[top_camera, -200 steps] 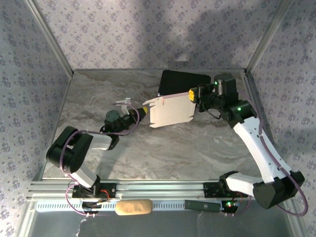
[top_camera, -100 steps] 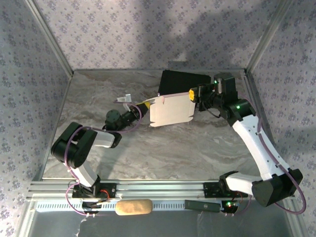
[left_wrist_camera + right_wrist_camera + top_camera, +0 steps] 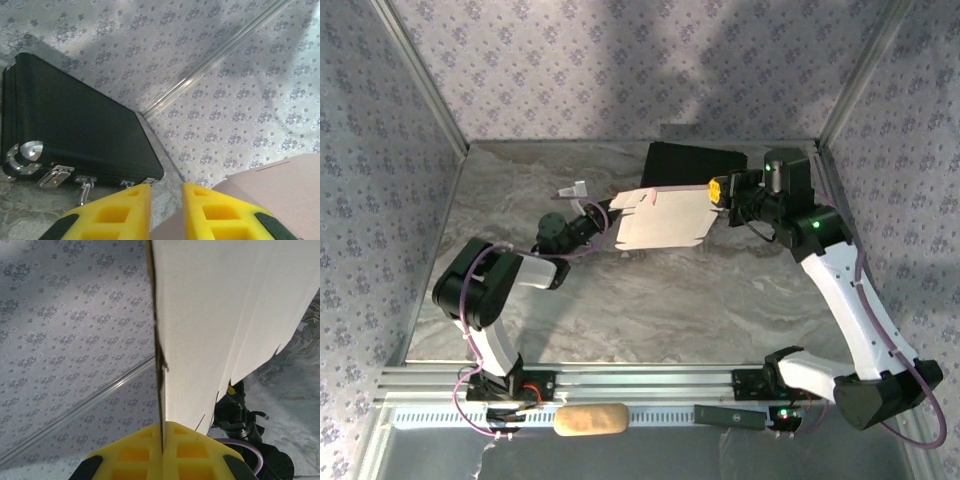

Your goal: Fold the paper box

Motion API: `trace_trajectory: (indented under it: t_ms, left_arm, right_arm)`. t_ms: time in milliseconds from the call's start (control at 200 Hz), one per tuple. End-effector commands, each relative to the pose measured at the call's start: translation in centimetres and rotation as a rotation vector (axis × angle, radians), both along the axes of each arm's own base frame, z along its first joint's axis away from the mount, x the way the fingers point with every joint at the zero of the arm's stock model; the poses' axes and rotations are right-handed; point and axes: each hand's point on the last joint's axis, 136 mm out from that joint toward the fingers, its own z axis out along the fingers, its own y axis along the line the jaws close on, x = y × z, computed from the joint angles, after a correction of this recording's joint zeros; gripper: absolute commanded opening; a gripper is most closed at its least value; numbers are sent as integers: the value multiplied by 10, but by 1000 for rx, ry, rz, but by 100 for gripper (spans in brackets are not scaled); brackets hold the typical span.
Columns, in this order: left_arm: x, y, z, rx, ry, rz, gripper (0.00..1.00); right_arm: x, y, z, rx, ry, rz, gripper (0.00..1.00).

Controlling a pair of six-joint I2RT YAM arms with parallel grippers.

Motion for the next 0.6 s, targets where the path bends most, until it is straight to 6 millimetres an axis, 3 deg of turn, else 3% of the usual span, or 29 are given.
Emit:
trace_trajectory:
  t_ms: [0,205,470,595]
  left_arm:
    - [-10,-12,38,-58,-102,-47,23]
    - [-36,-32,20,-20,-88,-75,22]
    - [-45,-24,30,-23,-116,3,23]
    - [-51,-23,24,-4,-116,55,24]
  right_arm:
    - [-5,-2,10,25,1,-11,0]
    - [7,0,5,61,8,-30,0]
    - [14,-4,-8,65,14,-61,0]
    - [19,-5,-10,80,4,-77,0]
